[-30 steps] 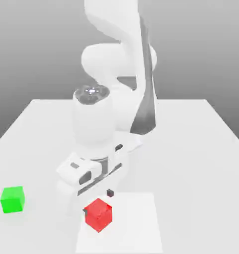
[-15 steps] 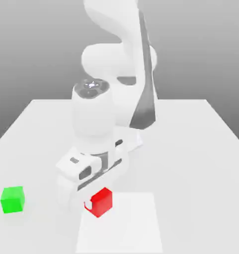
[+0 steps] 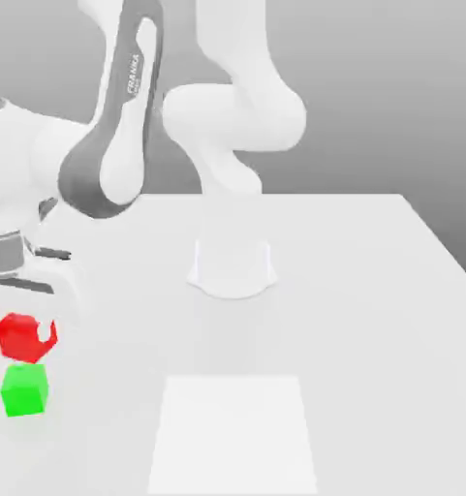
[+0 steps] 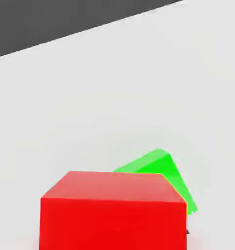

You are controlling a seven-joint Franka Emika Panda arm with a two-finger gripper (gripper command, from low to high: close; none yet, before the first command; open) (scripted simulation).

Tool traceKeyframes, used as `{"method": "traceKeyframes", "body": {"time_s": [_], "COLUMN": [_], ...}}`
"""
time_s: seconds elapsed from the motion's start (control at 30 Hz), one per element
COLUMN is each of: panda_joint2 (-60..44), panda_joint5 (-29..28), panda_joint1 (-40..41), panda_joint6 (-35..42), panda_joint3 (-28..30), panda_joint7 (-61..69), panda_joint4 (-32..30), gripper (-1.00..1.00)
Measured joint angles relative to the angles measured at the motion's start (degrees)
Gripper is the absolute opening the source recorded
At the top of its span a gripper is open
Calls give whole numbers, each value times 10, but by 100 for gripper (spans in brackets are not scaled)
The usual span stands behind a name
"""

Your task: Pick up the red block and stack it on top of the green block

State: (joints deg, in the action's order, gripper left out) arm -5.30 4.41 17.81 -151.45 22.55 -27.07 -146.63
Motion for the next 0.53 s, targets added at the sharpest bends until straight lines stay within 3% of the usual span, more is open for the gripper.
{"method": "traceKeyframes", "body": {"time_s": [0.13, 0.17, 0.37, 0.53], "panda_joint2": [-76, -88, -94, -15], "panda_joint5": [67, 78, 83, 10], "panda_joint1": [28, 33, 35, 19], "panda_joint6": [-64, -74, -79, -12], "panda_joint3": [-38, -45, -48, -18], "panda_joint7": [39, 47, 50, -2], "panda_joint4": [7, 7, 8, 3], "gripper": [-100, 100, 100, 100]}}
